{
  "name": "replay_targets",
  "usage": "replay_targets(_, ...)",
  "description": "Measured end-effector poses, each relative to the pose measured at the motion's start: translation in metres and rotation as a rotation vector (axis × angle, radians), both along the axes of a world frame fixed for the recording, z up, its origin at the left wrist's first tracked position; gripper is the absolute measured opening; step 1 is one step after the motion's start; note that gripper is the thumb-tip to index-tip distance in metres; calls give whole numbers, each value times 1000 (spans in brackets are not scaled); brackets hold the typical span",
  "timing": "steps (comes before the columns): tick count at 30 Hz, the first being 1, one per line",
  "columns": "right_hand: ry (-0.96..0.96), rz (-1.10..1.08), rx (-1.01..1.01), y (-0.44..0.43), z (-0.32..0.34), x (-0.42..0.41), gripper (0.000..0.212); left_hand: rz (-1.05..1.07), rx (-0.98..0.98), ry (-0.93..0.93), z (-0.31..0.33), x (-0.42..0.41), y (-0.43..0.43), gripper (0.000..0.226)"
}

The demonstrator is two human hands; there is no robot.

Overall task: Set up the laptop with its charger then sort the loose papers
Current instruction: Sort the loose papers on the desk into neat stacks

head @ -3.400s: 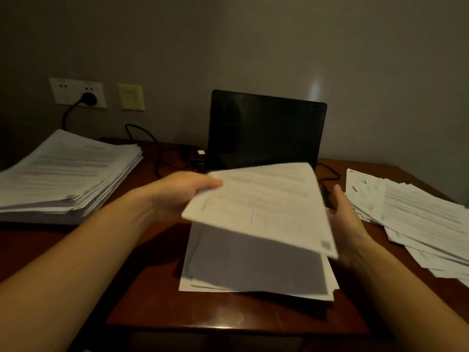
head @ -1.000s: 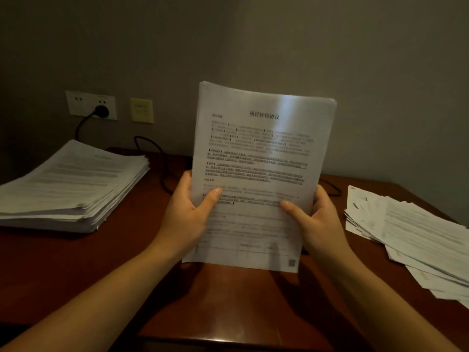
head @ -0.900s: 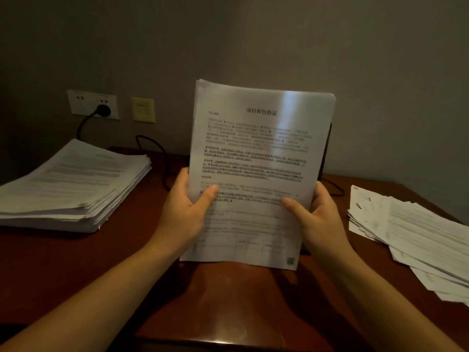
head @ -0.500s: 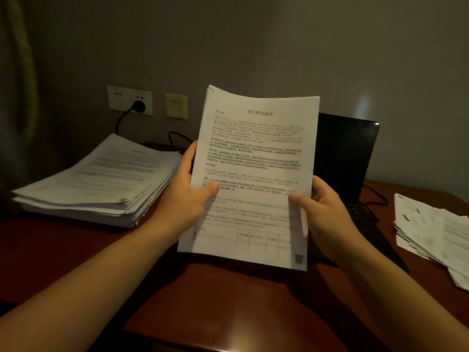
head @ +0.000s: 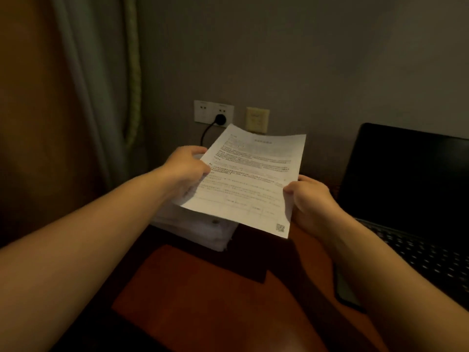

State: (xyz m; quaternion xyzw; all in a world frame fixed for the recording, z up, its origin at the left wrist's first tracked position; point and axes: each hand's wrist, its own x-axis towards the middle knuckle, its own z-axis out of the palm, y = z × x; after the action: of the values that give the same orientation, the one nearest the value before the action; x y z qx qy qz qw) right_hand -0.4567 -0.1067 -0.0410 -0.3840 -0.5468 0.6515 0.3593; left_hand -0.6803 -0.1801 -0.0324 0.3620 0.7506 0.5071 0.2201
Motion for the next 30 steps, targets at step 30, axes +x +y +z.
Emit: replay_targets(30, -1020, 155, 796, -7, -43, -63, 55, -136, -599, 745, -42, -59, -8, 65)
